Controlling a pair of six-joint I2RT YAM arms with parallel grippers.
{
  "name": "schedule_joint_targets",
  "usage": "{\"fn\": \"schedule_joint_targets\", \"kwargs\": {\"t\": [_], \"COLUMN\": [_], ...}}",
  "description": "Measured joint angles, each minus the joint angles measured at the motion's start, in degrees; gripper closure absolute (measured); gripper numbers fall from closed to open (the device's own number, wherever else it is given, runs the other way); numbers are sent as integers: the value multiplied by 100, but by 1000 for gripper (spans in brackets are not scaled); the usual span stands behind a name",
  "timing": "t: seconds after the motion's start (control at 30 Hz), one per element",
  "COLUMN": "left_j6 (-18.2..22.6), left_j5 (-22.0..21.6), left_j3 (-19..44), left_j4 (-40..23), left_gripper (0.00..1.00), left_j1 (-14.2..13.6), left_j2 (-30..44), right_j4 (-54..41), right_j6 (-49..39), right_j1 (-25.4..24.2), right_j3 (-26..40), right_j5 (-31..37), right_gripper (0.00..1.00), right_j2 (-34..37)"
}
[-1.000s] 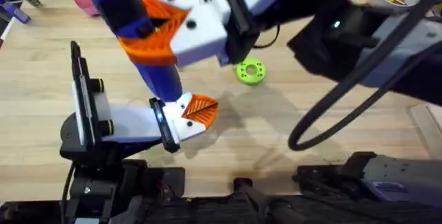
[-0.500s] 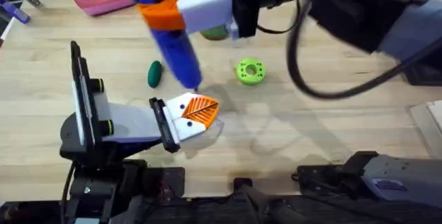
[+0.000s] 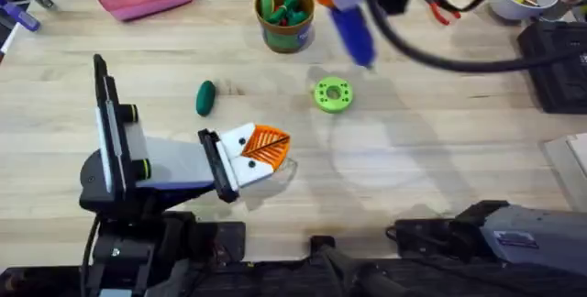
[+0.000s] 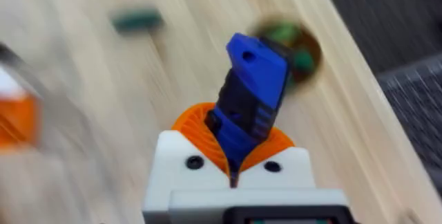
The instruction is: Pick up the gripper from the table and insert it into the empty holder that is missing its gripper. Then pick up a screw, insert it into the mounting hole, and use the screwdriver to tighten it. Finally, clean up the table by picking up the vegetable and placing it into the bucket.
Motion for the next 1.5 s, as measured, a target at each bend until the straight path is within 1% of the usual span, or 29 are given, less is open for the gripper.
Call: {"fn": "schedule_joint_targets", "kwargs": {"t": [0.13, 0.2, 0.33, 0.43, 0.6, 0.77, 0.9, 1.2, 1.27, 1.43, 1.47, 1.5], "left_j6": [0, 0, 0, 0, 0, 0, 0, 0, 0, 0, 0, 0], "left_j5": [0, 0, 0, 0, 0, 0, 2, 0, 0, 0, 0, 0], "left_j3": [0, 0, 0, 0, 0, -1, 0, -2, 0, 0, 0, 0], "left_j4": [0, 0, 0, 0, 0, 0, 0, 0, 0, 0, 0, 0], "left_gripper": [980, 980, 980, 980, 980, 980, 980, 980, 980, 980, 980, 980], "left_j1": [0, 0, 0, 0, 0, 0, 0, 0, 0, 0, 0, 0], "left_j2": [0, 0, 0, 0, 0, 0, 0, 0, 0, 0, 0, 0], "right_j4": [-842, -1141, -1703, -1986, -1985, -1965, -1894, -1097, -1056, -993, -989, -954], "right_j6": [-1067, -1523, -2214, -2466, -2647, -2699, -2741, -2916, -2966, -3013, -3009, -3002], "right_j1": [-106, -146, -255, -349, -515, -664, -783, -876, -863, -848, -848, -848], "right_j3": [0, 0, 0, 0, 0, 0, -2, -11, -4, -4, -4, -4], "right_j5": [1233, 1705, 2362, 2665, 2918, 3112, 3360, 3973, 4085, 4129, 4139, 4170], "right_gripper": [995, 995, 995, 995, 995, 995, 995, 995, 996, 996, 965, 832], "right_j2": [2, 1, 24, 170, 641, 1275, 1950, 3493, 3560, 3560, 3560, 3558]}}
